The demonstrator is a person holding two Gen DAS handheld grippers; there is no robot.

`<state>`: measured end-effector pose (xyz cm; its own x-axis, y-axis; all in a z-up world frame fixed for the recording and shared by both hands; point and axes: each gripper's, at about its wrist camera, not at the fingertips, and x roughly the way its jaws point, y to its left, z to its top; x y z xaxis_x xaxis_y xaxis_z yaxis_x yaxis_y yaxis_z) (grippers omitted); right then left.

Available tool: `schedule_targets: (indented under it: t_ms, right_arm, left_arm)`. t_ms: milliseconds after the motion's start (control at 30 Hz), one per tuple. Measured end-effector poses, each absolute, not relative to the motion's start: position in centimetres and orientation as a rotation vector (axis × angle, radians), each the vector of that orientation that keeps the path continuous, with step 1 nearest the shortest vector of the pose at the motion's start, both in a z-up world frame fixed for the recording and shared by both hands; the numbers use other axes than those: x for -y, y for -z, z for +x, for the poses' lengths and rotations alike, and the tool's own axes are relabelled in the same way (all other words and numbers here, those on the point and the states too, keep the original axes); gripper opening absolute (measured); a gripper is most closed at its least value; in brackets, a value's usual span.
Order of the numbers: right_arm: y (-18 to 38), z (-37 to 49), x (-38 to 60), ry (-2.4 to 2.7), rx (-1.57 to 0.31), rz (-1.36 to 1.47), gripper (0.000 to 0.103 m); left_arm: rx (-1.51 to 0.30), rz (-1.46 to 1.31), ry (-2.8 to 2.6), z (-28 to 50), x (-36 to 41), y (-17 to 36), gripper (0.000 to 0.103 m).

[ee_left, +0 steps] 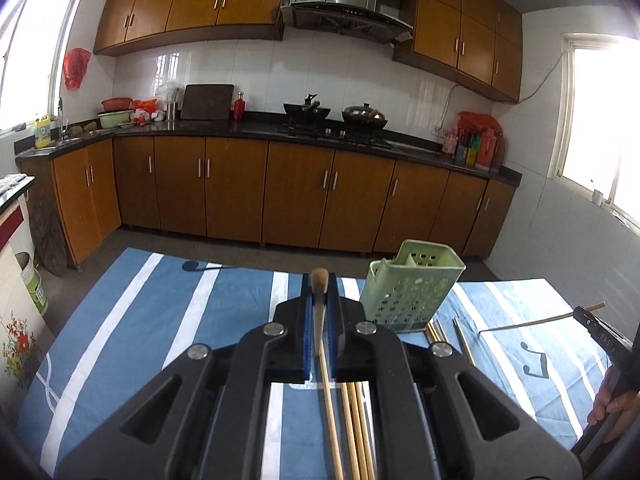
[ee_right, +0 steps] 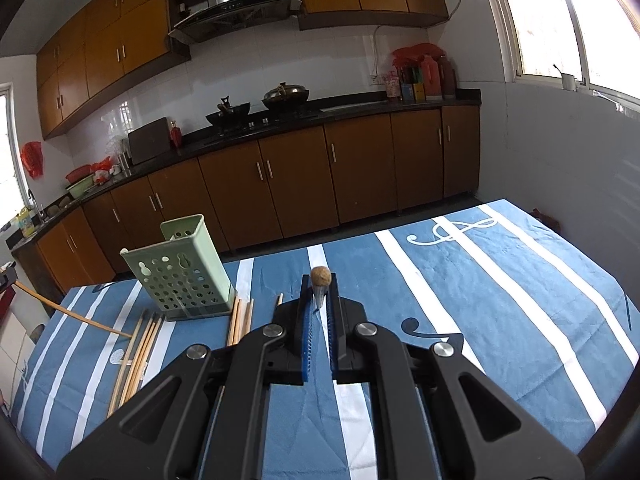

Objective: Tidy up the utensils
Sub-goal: 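Carry both chopsticks upright over the green holder and lower them in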

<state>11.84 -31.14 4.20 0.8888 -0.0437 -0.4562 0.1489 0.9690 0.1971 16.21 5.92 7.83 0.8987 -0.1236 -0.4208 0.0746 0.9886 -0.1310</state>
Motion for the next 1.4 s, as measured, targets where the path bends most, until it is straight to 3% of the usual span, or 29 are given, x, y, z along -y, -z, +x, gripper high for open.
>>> schedule_targets:
  t_ms: [433, 933, 1100, 1400]
  right_arm:
    - [-7.8, 12.8, 31.4, 0.082, -0.388, 0.22, 0.007]
    - [-18.3, 16.5, 27.4, -0.077, -0.139, 0.242, 0.007]
    - [-17.5, 18.5, 25.4, -0.129, -0.17, 0.219, 0.007]
    - [-14.1, 21.3, 23.5, -0.151, -0.305, 0.215, 0.007]
  left_arm:
    - [-0.386, -0.104, 0.089, 16.8, -6.3, -11.7, 0.007]
    - [-0.162, -0.125, 0.173, 18.9, -1.3, -23.0, 0.007]
    - [-0.177, -0.158, 0.193, 21.3, 0.9, -22.4, 0.007]
    - [-0.3, -0.144, 0.205, 25.7, 2.7, -16.8, 0.007]
